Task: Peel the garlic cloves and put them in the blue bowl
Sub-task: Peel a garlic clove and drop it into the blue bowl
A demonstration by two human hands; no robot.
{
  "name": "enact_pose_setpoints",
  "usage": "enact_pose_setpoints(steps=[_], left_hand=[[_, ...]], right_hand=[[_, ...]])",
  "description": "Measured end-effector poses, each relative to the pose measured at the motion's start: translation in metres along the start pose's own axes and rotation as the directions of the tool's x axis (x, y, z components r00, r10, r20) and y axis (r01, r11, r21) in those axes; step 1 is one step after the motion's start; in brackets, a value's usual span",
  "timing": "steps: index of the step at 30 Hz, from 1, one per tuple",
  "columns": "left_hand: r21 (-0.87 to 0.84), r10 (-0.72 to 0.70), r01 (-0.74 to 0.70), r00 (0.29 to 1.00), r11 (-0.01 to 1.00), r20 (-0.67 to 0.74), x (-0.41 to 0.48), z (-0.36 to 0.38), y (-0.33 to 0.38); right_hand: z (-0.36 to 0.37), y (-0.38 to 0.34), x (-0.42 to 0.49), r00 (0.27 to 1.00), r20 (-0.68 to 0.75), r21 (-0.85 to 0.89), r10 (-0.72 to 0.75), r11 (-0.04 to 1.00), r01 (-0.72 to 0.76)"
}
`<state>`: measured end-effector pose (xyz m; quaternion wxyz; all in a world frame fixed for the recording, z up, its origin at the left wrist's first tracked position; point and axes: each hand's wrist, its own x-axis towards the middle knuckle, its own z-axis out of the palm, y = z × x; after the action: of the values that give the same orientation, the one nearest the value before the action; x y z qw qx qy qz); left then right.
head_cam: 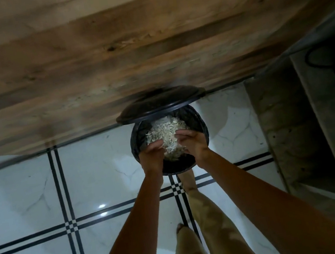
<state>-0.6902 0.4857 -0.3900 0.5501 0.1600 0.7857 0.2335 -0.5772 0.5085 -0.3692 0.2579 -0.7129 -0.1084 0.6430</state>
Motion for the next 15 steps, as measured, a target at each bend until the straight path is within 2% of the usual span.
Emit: enact_pose_setpoints(steps=[2, 4, 9, 12, 15], left_hand=[[-0.091, 0.027, -0.021, 0.997, 0.996, 0.074, -0.024, -0.009, 0.003], [-0.148, 0.057, -0.039, 0.991, 0.988, 0.118, -0.063, -0.022, 0.01], [-0.08, 0.192, -0.178, 0.954, 0.981, 0.231, -0.185, -0.056, 0.012], [0.031, 0.24, -0.272, 0.89, 0.962, 0.389, -0.262, -0.047, 0.014], [0.081, 0.264, -0.373, 0.778, 0.924, 0.57, -0.338, -0.005, 0.018]], right_hand=[[-0.007, -0.002, -0.022, 0.999, 0.051, -0.069, -0.003, 0.998, 0.006], [-0.018, -0.002, -0.055, 0.997, 0.07, -0.044, 0.013, 0.999, -0.01], [-0.075, 0.013, -0.176, 0.995, 0.09, 0.319, -0.034, 0.948, 0.003], [-0.131, 0.039, -0.265, 0.991, 0.019, 0.436, -0.132, 0.893, 0.111], [-0.194, 0.056, -0.344, 0.971, -0.148, 0.416, -0.187, 0.879, 0.233]])
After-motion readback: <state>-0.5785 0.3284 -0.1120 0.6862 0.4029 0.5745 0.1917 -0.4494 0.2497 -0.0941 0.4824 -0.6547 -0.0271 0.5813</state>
